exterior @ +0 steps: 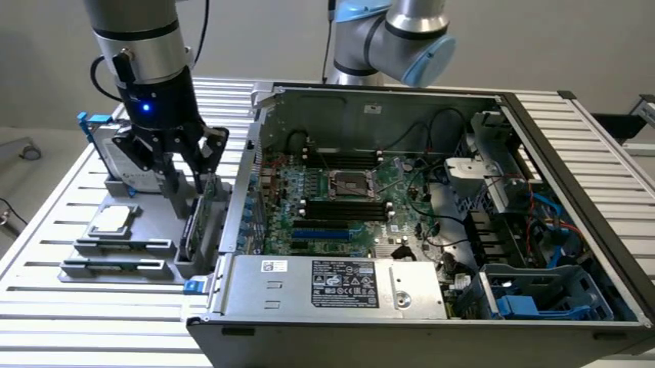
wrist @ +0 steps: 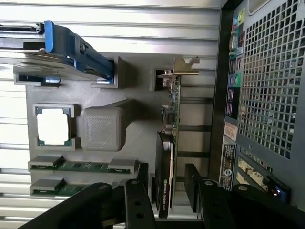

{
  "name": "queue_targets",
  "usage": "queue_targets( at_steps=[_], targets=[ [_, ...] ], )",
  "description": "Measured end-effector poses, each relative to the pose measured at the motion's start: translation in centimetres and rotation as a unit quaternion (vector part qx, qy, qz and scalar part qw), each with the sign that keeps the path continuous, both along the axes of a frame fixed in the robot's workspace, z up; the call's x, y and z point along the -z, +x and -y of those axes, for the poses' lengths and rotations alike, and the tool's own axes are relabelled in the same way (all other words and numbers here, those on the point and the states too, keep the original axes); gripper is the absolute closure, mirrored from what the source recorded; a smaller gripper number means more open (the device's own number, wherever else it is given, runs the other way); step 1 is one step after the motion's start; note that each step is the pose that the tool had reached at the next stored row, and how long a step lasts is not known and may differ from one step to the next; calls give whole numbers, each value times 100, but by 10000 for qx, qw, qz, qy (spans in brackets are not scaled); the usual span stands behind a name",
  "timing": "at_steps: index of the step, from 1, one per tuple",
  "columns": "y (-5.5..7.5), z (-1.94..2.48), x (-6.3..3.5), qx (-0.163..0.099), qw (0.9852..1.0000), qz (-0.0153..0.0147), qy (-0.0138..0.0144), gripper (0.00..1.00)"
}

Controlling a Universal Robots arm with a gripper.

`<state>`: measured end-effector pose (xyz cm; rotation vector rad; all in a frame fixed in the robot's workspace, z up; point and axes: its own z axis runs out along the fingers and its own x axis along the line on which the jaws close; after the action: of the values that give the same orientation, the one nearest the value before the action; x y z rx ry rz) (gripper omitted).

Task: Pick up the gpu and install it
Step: 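Pick up the gpu and move the gpu toward the slot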

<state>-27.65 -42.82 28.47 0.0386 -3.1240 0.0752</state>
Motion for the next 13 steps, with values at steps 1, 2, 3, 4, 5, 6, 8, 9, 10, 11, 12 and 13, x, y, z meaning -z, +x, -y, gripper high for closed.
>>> queue_targets(
  at_steps=[1,2,3,4,5,6,8,9,10,11,12,13],
  targets=[
    [0,0,18,1,10000,0,0,56],
    [0,0,37,2,10000,0,0,56],
    [0,0,56,4,10000,0,0,56],
    [0,0,74,7,10000,0,0,56],
    [0,0,92,13,10000,0,0,56],
    [0,0,110,21,10000,0,0,56],
    [0,0,145,40,10000,0,0,56],
    [0,0,164,51,10000,0,0,56],
    [0,0,183,62,10000,0,0,56],
    [0,0,200,72,10000,0,0,56],
    [0,0,218,81,10000,0,0,56],
    [-1,0,237,90,10000,0,0,56]
  ],
)
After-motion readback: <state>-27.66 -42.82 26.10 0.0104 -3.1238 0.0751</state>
